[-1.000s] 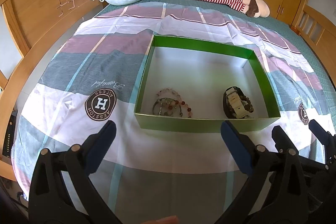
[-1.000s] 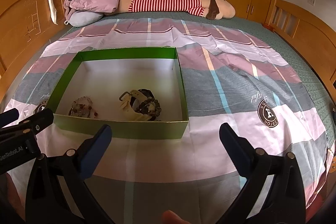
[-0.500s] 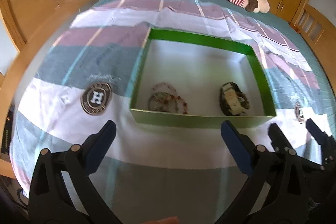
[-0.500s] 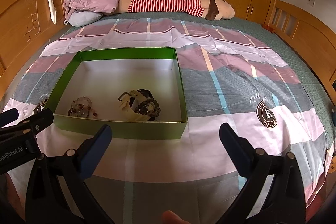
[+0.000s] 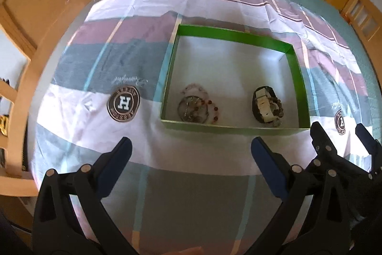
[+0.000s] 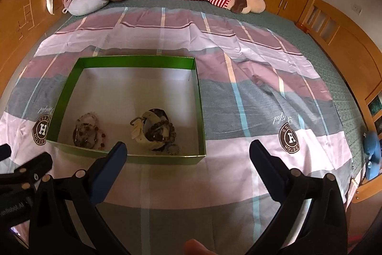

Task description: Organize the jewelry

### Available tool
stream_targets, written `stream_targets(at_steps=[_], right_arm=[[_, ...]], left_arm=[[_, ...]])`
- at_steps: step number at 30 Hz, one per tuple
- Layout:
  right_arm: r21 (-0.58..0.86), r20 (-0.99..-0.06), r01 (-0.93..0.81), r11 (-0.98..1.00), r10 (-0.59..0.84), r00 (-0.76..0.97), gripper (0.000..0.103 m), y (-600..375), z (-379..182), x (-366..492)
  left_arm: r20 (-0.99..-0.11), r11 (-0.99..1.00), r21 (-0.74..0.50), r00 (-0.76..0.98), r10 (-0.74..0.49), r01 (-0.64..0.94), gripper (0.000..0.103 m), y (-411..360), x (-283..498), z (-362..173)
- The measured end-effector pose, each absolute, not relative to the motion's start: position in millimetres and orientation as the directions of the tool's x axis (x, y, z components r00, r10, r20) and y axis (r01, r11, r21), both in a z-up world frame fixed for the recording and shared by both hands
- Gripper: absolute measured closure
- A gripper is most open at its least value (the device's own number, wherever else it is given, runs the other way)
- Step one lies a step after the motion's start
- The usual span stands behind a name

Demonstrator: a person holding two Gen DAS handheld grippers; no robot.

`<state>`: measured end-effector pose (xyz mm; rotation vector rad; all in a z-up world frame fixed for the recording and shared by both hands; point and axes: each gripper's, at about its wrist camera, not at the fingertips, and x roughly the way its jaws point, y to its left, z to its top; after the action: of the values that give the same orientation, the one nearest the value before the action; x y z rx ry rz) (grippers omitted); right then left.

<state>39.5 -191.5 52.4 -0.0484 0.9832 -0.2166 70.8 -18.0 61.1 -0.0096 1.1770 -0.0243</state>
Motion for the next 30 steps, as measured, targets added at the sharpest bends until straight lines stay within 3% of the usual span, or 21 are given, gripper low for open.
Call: stream_targets(at_steps=[12,30], right_arm=[[-0.093,-0.837,0.252,0.963,-0.212,0.505,0.001,-214,71,40],[-0.096,-0.846,0.247,0.964,-0.21,0.49,0.001,-214,64,41]], left_arm=[[-0.927,0.999,-0.02,0.372,-0.035,0.045,0.002,-38,76,67],[-0.924,0.999,-0.037,0.38,-0.046,0.031,0.002,-32,77,60]])
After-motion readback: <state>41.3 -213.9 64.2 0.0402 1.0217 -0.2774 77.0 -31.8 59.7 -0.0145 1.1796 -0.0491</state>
